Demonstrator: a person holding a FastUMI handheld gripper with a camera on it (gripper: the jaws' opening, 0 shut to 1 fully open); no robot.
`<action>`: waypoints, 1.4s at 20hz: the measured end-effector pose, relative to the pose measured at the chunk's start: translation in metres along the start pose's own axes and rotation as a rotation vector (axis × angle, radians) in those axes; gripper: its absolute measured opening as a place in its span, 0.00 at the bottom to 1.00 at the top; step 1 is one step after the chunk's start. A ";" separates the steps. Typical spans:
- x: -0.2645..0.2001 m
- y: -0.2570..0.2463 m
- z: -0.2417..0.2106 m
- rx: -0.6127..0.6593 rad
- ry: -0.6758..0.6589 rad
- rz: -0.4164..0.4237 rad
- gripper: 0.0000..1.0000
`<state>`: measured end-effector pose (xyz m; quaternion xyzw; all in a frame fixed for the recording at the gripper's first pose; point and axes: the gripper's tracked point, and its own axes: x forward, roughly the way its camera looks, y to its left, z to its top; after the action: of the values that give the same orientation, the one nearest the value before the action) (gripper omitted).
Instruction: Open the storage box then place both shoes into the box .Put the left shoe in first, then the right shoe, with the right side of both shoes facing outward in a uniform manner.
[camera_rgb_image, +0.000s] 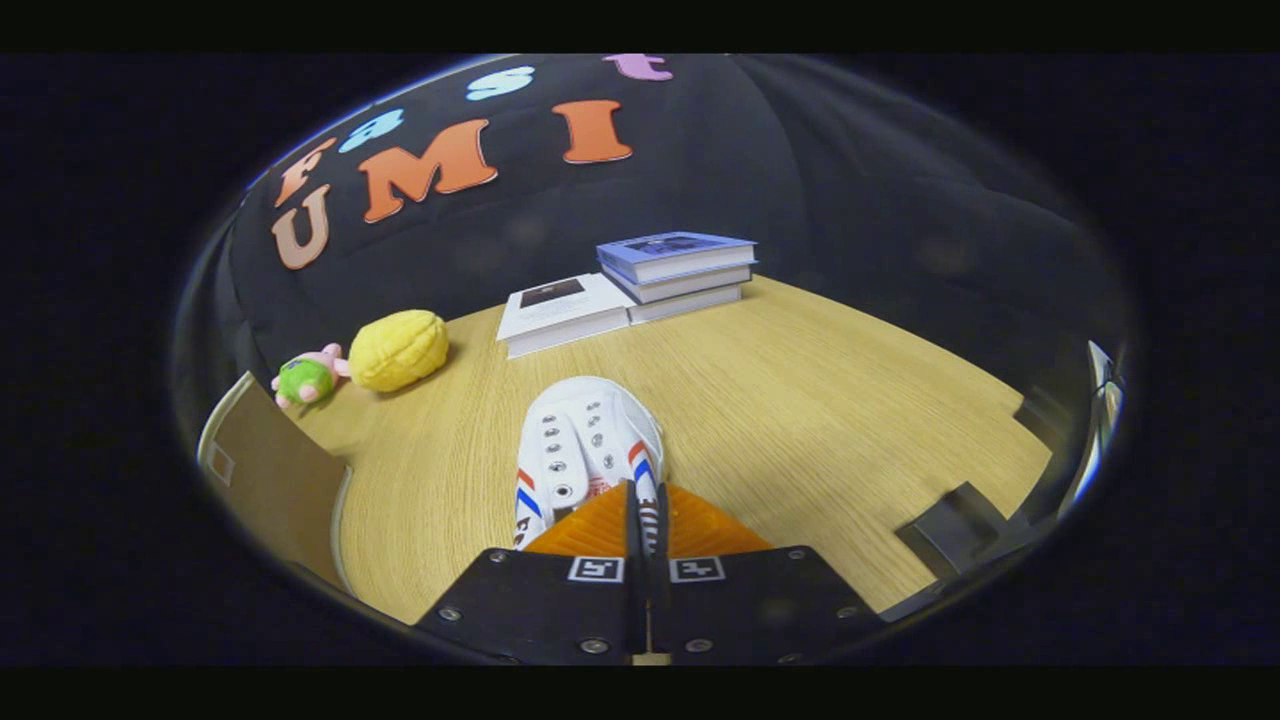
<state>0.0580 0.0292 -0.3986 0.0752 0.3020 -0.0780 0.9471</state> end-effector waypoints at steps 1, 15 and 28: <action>-0.003 0.001 0.002 0.010 -0.006 -0.002 0.01; -0.096 0.105 0.063 0.044 -0.143 0.125 0.01; -0.174 0.252 0.078 -0.010 -0.234 0.294 0.01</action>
<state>0.0100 0.2784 -0.2100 0.1042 0.1758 0.0546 0.9774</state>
